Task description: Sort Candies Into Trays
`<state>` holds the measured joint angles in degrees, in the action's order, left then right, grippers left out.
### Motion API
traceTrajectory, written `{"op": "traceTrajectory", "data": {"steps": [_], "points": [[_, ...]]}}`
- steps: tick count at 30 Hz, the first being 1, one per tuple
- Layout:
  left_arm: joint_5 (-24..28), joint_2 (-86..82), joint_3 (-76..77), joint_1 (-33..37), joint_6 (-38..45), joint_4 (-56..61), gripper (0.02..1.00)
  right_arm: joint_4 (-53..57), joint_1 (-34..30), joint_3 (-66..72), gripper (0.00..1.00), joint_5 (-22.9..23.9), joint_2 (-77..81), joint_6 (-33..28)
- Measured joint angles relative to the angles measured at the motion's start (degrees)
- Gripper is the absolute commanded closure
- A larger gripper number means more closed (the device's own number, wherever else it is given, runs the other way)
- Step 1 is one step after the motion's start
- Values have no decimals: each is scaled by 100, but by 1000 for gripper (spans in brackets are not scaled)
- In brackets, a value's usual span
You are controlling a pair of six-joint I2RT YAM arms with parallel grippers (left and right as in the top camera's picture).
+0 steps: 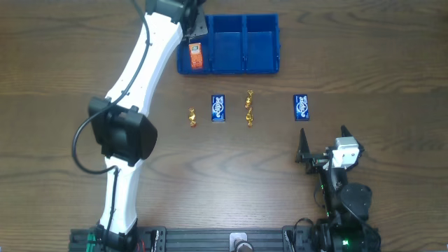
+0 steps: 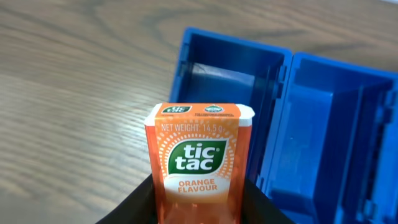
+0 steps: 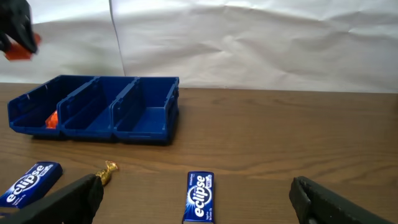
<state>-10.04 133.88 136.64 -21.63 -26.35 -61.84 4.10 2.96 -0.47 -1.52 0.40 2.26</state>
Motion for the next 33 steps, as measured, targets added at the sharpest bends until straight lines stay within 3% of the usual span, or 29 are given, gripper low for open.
{"op": "traceTrajectory", "data": {"steps": [8, 28, 33], "points": [[363, 651, -2, -11, 442, 378, 796, 0, 0, 0, 3, 0, 0, 0], [494, 660, -4, 98, 732, 378, 739, 0, 0, 0, 3, -2, 0, 0], [507, 660, -7, 101, 763, 391, 680, 0, 0, 0, 3, 0, 0, 0]]}}
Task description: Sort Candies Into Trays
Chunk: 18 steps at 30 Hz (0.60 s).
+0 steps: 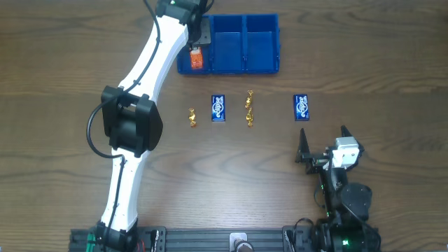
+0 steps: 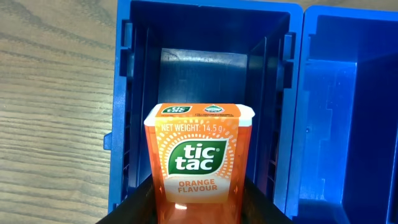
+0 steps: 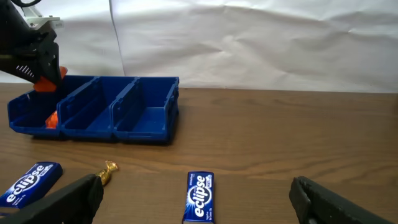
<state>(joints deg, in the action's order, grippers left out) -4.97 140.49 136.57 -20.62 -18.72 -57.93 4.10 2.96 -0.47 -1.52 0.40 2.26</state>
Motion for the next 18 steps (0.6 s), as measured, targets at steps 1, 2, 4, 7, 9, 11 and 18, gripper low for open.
{"op": "traceTrajectory", "data": {"steps": [1, 2, 4, 7, 9, 11, 18], "points": [[2, 0, 2, 0, 24, 11, 660, 0, 0, 0, 3, 0, 0, 0], [4, 0, 2, 0, 52, 22, 641, 0, 0, 0, 3, 0, 0, 0], [15, 0, 2, 0, 76, 31, 549, 0, 0, 0, 3, 0, 0, 0], [17, 0, 2, 0, 103, 33, 235, 0, 0, 0, 3, 0, 0, 0], [15, 0, 2, 0, 105, 33, 112, 0, 0, 0, 3, -2, 0, 0], [13, 0, 2, 0, 146, 33, 73, 0, 0, 0, 3, 0, 0, 0], [9, -24, 0, 0, 166, 101, 77, 0, 0, 0, 3, 0, 0, 0]]}}
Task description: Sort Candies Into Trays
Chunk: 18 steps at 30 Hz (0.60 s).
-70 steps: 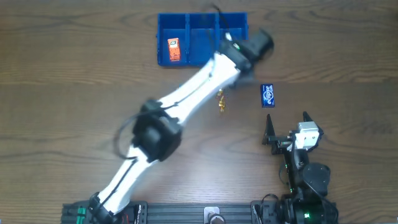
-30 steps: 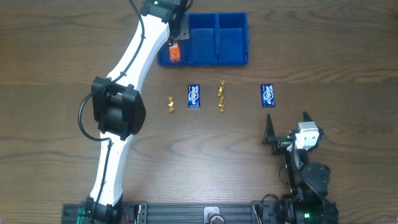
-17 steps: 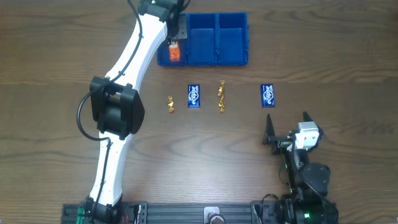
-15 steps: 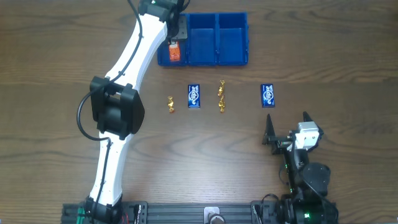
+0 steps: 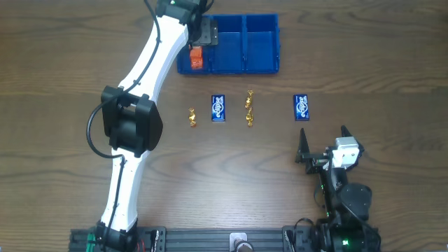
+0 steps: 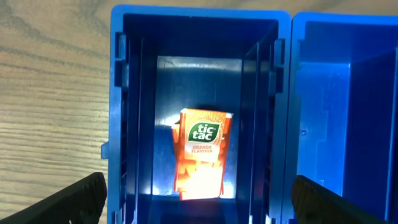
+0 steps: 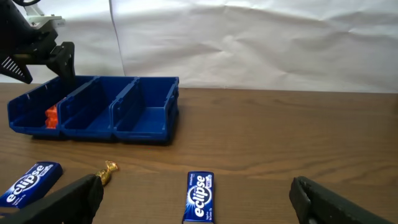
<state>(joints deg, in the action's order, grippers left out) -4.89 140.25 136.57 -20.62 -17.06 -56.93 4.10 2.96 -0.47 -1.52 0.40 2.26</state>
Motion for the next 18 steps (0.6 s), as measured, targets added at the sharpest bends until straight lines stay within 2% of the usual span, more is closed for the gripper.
{"op": "traceTrajectory", "data": {"steps": [5, 8, 13, 18], "points": [[-17, -568, -37, 0, 20, 83, 93, 0, 0, 0, 3, 0, 0, 0], [-37, -1368, -350, 0, 107, 542, 95, 0, 0, 0, 5, 0, 0, 0], [-164, -3486, -2339, -24, 417, 2468, 104, 0, 0, 0, 3, -2, 0, 0], [-463, -5217, -3941, -107, 890, 3364, 115, 0, 0, 0, 3, -2, 0, 0]]}}
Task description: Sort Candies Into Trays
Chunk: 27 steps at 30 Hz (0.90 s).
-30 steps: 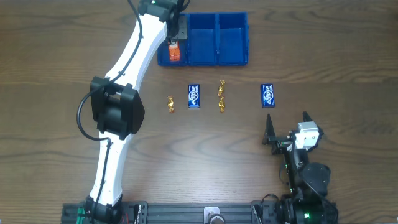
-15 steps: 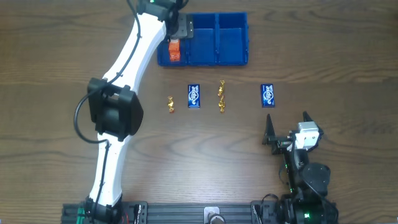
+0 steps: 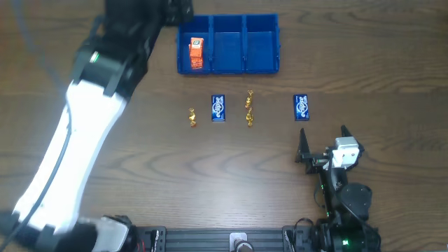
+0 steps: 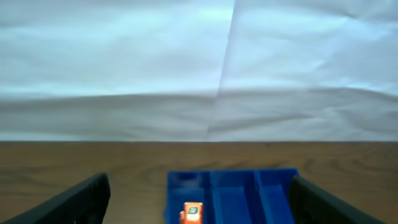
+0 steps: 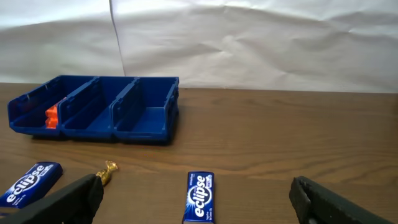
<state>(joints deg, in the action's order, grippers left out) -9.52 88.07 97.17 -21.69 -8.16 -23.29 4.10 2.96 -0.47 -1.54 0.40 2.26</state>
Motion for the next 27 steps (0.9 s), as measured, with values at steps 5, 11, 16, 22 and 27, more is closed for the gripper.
{"op": "traceTrajectory", "data": {"steps": [5, 11, 16, 22, 27], "points": [[-138, -1132, -1143, 258, 275, 337, 117, 0, 0, 0, 3, 2, 0, 0], [-22, -2658, -2802, 820, 525, 1034, 121, 0, 0, 0, 3, 4, 0, 0], [258, -3897, -3928, 1353, 616, 1279, 119, 2, 0, 0, 3, 2, 0, 0], [643, -5381, -5388, 1722, 737, 1759, 115, 2, 0, 0, 3, 0, 0, 0], [1084, -6559, -6612, 2098, 802, 2225, 110, 0, 0, 0, 3, 2, -2, 0]]}}
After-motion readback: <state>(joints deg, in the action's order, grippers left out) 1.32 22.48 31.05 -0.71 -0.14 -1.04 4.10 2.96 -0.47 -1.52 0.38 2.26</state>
